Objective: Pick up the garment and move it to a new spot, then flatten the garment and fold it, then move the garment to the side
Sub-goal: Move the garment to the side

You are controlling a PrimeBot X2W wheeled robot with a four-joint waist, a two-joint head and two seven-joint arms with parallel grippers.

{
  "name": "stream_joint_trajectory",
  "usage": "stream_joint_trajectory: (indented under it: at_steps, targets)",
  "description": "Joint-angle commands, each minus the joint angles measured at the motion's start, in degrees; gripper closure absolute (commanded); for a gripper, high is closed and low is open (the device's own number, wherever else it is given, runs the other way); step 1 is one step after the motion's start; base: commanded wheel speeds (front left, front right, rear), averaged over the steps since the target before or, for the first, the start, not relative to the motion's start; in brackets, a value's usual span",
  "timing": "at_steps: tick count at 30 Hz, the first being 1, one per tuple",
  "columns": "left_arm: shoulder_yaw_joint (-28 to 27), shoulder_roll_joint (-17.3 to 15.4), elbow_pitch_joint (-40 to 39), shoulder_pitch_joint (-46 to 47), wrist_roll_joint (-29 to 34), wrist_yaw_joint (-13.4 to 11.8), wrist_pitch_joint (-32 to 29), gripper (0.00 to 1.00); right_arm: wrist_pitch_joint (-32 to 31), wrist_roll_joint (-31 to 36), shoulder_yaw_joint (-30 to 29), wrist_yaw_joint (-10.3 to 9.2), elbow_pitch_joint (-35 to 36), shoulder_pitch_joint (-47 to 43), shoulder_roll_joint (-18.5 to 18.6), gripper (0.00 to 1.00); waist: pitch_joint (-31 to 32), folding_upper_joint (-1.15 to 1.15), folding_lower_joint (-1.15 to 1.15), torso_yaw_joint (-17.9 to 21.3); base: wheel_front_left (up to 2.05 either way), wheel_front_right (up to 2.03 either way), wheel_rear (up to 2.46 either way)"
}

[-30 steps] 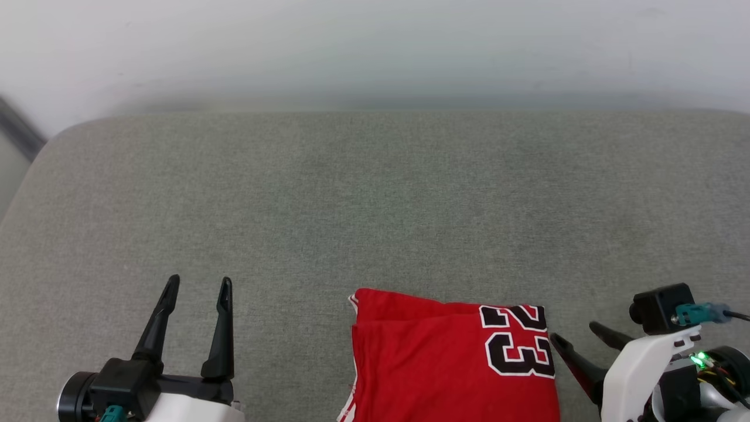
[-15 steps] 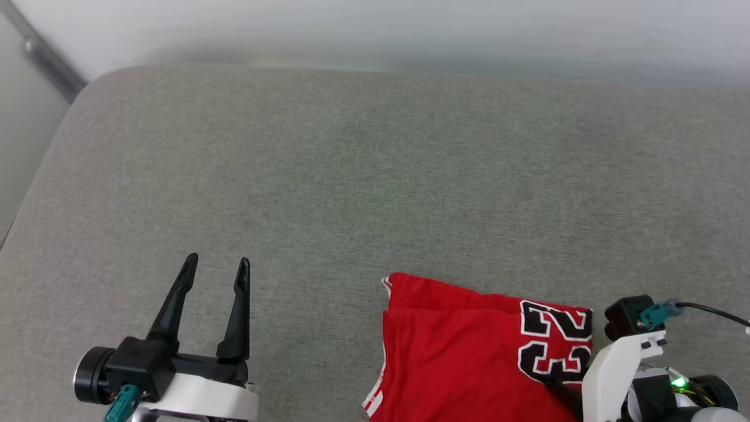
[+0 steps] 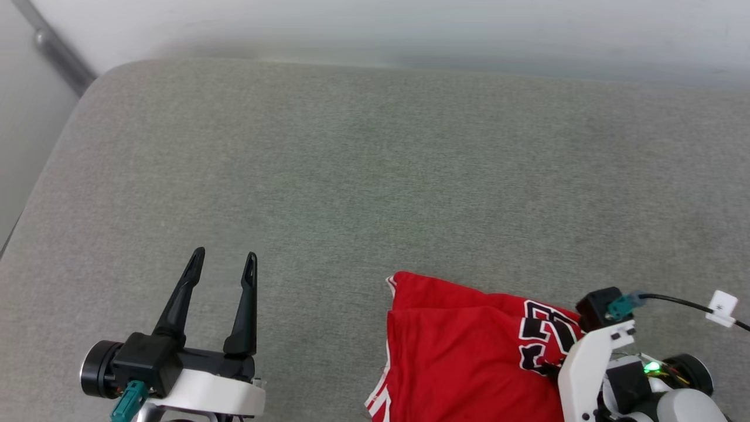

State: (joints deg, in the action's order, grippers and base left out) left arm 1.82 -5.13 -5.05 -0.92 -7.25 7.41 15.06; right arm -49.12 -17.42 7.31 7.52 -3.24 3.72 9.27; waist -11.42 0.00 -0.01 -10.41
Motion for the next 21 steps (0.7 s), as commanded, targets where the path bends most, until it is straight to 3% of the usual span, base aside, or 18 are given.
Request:
stream_joint_trajectory:
  at_steps: [1,8,10,11,13,17,21]
  targets:
    - [0.24,-0.03,-0.46,-0.35,-0.11,0.06,0.14,0.0,0.89,1.28,1.51,-0.08,-1.16,0.62,1.41,1.0,0.67,0.0,0.01,1.45,0.0,0.0,0.0]
    - [1.51,0.49,-0.59,-0.28,0.56,0.05,0.14,0.0,2.08,6.44,8.42,-0.07,2.98,6.58,11.03,1.0,0.97,0.0,0.01,8.05,0.0,0.0,0.0]
    - [2.3,0.68,-0.72,0.51,0.5,0.05,0.14,0.0,1.65,7.52,10.21,-0.07,4.4,8.78,15.0,1.0,0.21,0.0,0.01,10.29,0.0,0.0,0.0]
    - [3.51,0.93,-0.75,1.33,0.59,0.05,0.14,0.0,1.03,8.44,12.14,-0.08,5.9,11.06,19.33,1.0,-0.9,0.0,0.01,12.6,0.0,0.0,0.0]
    - [4.66,1.05,-0.73,2.48,0.7,0.05,0.13,0.0,0.39,9.57,13.71,-0.09,6.85,13.8,24.03,1.0,-2.32,0.0,0.01,14.98,0.0,0.0,0.0]
    - [6.5,0.52,-0.89,5.96,1.09,0.05,0.13,0.0,0.61,10.21,15.23,-0.07,6.59,18.66,32.01,1.0,-6.27,0.0,0.01,19.04,0.0,0.0,0.0]
    - [7.99,-0.54,-1.23,8.9,1.44,0.05,0.13,0.0,1.95,9.9,14.51,-0.07,4.75,21.19,36.39,1.0,-9.55,0.0,0.01,21.39,0.0,0.0,0.0]
